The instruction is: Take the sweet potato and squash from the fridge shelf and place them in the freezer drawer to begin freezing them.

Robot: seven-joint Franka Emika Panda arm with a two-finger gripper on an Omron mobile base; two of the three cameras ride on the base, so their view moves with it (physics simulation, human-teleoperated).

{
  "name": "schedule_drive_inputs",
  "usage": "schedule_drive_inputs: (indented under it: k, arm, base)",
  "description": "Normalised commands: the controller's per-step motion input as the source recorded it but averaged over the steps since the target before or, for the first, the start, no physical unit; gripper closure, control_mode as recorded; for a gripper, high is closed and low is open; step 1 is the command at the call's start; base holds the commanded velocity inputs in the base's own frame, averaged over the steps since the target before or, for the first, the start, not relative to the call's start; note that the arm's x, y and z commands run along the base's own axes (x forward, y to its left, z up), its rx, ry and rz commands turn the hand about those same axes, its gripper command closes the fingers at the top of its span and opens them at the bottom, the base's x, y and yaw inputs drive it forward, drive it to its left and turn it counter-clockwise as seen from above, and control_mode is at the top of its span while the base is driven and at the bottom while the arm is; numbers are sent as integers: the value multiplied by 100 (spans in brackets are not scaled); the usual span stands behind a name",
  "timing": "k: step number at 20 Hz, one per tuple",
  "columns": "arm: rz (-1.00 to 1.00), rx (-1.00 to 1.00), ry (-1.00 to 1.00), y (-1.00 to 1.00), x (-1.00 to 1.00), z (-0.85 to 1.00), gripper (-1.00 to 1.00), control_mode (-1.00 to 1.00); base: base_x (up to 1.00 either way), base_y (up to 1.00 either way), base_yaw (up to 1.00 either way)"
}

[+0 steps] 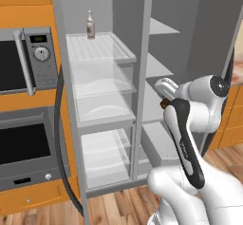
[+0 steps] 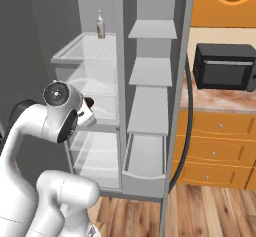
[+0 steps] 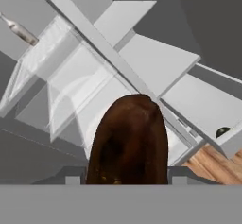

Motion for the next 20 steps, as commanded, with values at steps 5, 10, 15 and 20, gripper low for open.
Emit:
schedule_drive_inputs:
  k: [5, 10, 15, 20]
  arm:
    - [-6, 0, 8, -10, 11, -21, 100, -100]
    - [-15, 0, 31, -38, 57, -62, 100, -100]
    - [-13, 0, 29, -28, 56, -66, 100, -100]
    - [-8, 0, 21, -31, 26, -75, 100, -100]
  base:
    - [6, -5, -11]
    - [0, 0, 0]
    - [0, 0, 0]
    - [0, 0, 0]
